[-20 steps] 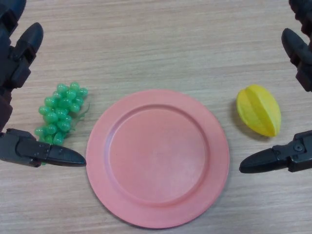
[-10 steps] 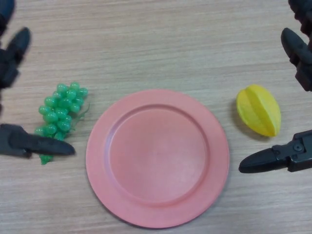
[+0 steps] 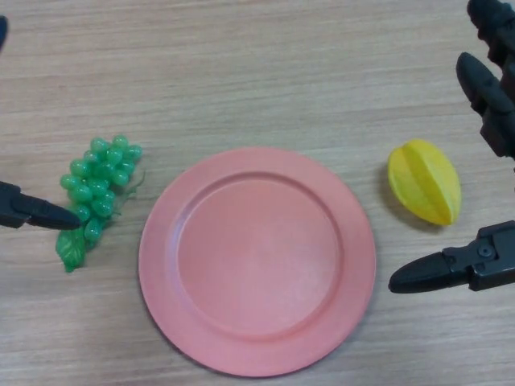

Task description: Pick up the green grapes and place it on the plate

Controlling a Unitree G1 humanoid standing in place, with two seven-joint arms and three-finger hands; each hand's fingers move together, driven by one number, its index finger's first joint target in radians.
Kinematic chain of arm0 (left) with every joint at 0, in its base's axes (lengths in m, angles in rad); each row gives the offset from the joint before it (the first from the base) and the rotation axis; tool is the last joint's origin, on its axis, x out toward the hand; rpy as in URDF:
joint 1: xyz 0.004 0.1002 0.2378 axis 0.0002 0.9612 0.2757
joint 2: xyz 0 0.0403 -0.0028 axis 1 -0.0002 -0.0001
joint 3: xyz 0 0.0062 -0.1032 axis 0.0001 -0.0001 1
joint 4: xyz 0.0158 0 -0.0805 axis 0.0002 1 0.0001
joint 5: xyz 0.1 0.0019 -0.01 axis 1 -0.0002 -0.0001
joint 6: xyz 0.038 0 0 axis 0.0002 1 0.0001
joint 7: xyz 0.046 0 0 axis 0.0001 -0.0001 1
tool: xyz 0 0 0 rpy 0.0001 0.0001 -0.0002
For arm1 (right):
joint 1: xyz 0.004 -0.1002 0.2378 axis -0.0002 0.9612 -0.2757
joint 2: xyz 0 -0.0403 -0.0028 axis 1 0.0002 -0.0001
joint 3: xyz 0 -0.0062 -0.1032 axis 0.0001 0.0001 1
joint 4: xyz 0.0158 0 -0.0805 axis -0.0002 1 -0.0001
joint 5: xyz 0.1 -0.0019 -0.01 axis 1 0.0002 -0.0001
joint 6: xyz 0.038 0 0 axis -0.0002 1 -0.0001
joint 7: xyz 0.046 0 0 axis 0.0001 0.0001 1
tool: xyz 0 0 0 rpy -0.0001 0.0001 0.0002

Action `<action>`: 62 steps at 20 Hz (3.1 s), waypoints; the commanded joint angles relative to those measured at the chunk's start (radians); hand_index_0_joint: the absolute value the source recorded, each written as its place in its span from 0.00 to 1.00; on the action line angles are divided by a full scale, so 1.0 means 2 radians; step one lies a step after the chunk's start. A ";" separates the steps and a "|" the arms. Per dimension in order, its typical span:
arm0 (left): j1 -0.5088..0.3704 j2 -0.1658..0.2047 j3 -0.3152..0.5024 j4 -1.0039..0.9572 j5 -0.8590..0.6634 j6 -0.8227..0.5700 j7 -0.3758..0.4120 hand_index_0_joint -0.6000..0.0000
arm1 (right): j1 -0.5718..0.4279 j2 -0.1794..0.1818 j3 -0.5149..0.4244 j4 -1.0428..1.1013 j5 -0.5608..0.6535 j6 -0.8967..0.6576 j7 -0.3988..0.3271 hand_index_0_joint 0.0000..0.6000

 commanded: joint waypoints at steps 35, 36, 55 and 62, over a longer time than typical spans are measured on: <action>-0.011 0.020 0.050 -0.161 0.108 0.039 -0.126 0.00 | -0.009 -0.041 -0.030 -0.025 0.029 -0.094 -0.053 0.00; -0.015 0.014 0.047 -0.193 0.094 0.077 -0.136 0.00 | -0.010 -0.041 -0.029 -0.025 0.030 -0.094 -0.054 0.00; -0.027 -0.044 -0.035 -0.371 0.089 0.216 -0.210 1.00 | -0.010 -0.038 -0.029 -0.025 0.029 -0.093 -0.050 0.00; -0.049 -0.048 0.044 -0.389 -0.118 0.252 -0.122 1.00 | -0.021 -0.027 -0.024 -0.025 0.020 -0.083 -0.041 0.00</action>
